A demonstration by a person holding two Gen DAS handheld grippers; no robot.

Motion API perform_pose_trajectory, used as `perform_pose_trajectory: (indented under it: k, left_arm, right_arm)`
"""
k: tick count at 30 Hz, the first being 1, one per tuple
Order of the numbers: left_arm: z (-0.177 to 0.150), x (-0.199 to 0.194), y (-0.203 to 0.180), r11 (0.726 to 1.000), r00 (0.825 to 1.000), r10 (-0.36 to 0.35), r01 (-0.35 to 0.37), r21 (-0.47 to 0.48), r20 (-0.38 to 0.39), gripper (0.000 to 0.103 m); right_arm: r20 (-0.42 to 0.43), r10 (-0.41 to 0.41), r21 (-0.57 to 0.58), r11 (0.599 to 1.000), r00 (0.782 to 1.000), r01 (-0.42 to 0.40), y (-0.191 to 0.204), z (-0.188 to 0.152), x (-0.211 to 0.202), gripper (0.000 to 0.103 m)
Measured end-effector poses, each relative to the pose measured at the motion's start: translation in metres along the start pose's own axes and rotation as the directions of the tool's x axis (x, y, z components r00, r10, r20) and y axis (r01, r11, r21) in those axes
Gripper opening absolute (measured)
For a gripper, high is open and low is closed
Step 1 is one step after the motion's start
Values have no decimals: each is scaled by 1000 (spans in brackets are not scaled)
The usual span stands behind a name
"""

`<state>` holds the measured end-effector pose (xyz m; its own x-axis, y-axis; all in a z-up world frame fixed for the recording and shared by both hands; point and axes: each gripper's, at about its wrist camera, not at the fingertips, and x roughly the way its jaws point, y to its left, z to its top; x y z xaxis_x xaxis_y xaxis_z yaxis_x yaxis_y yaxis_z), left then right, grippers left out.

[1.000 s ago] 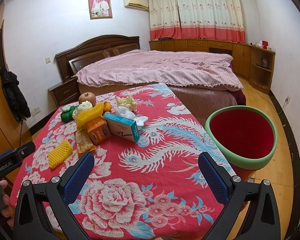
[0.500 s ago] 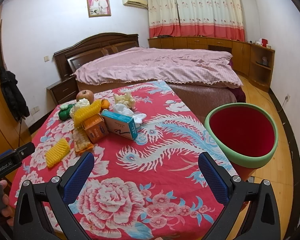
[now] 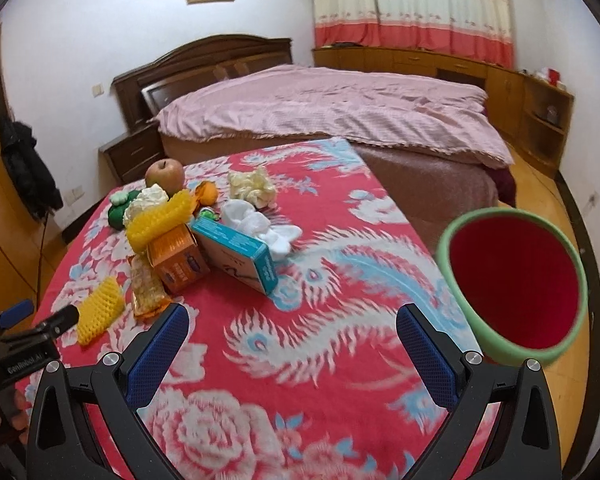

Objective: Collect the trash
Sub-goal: 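Grasp the yellow foam net with the left tool while the right tool grasps the blue tissue box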

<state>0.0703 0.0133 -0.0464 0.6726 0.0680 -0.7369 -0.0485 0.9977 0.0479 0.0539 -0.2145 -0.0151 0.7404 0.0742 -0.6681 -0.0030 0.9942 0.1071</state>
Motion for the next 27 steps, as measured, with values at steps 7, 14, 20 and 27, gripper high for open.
perform_pose_trajectory:
  k: [7, 14, 20, 27]
  left_arm:
    - [1, 38, 4, 999, 996, -33, 35, 24, -84, 87]
    - [-3, 50, 2, 986, 981, -156, 162, 39, -113, 75]
    - [2, 48, 5, 965, 964, -251, 256, 54, -92, 46]
    - [5, 53, 18, 936, 933, -351, 352, -12, -76, 14]
  right_arm:
    - [-87, 32, -67, 997, 996, -38, 17, 20, 49, 103]
    - [-149, 11, -86, 996, 989, -24, 30, 29, 85, 73]
    - [-218, 38, 0, 999, 975, -39, 25, 27, 102, 39]
    - [-207, 79, 45, 996, 975, -71, 27, 23, 97, 30]
